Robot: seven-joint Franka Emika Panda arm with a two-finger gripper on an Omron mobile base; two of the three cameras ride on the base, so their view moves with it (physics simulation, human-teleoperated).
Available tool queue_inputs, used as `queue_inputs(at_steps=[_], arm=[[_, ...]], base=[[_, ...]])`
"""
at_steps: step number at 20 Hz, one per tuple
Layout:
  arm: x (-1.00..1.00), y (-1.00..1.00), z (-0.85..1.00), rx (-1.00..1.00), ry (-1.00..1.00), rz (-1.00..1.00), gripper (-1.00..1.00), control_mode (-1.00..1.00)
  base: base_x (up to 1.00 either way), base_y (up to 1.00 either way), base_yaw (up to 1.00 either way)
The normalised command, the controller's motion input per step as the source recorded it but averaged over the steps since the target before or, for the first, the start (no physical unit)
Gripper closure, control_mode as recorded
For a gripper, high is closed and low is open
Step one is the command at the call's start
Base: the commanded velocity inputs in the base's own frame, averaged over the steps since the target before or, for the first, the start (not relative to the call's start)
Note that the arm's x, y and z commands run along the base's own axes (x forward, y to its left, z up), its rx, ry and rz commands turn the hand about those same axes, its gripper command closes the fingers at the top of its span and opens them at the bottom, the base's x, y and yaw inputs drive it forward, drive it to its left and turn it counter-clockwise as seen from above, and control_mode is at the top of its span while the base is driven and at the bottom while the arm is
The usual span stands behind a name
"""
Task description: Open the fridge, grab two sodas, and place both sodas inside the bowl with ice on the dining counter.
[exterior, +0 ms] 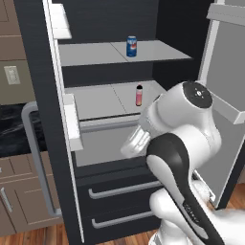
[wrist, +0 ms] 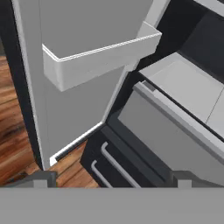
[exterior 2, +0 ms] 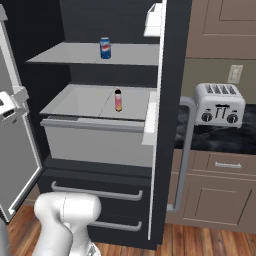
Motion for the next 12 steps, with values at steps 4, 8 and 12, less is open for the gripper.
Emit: queue_inputs(at_steps=[4, 8, 12], arm=[[-0.49, -0.72, -0.31, -0.06, -0.35, -0.25, -1.0, -1.0], [-0.38, -0.78, -0.25, 0.0, -0.26, -0.26, -1.0, -1.0], [-0.29, -0.84, -0.26, 0.0, -0.16, -0.19, -1.0, -1.0]], base=[[0.0, 0.0, 0.0], [0.0, 0.0, 0.0], [0.0, 0.0, 0.0]])
